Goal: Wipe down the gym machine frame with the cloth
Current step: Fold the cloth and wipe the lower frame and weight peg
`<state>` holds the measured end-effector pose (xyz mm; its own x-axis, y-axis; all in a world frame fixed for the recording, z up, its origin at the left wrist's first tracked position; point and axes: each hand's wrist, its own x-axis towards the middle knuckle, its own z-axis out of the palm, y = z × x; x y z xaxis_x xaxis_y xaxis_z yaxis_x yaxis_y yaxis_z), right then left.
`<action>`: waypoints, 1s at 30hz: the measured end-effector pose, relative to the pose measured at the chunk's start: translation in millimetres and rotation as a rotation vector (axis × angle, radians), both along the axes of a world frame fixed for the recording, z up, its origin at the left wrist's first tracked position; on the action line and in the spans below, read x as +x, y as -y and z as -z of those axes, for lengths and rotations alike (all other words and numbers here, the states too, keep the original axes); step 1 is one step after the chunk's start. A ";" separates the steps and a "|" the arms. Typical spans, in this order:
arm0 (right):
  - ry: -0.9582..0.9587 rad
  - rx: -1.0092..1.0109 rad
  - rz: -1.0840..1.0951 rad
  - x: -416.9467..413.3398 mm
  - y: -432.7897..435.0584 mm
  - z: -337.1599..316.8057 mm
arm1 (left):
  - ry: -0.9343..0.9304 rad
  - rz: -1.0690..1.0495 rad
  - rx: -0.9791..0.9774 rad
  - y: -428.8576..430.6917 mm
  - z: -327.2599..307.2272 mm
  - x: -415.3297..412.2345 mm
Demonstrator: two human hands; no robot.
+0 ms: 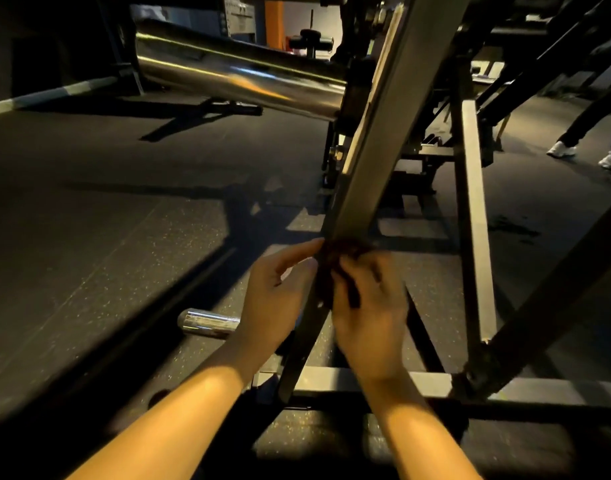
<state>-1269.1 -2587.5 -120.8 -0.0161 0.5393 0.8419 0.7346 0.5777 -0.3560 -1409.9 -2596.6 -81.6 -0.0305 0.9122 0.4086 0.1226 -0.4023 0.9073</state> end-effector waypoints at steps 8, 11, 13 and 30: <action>-0.010 -0.149 -0.127 -8.5 7.2 57.3 | -0.257 -0.141 -0.028 -5.1 47.9 -23.0; -0.061 0.039 -0.113 4.0 -5.4 7.0 | -0.203 -0.210 -0.093 -10.4 73.2 -29.0; -0.108 0.069 -0.107 4.3 -10.7 9.4 | -0.180 -0.209 -0.067 -9.7 85.7 -25.9; -0.082 -0.154 -0.102 -15.8 3.1 121.0 | -0.266 -0.159 -0.121 -8.6 118.2 -33.8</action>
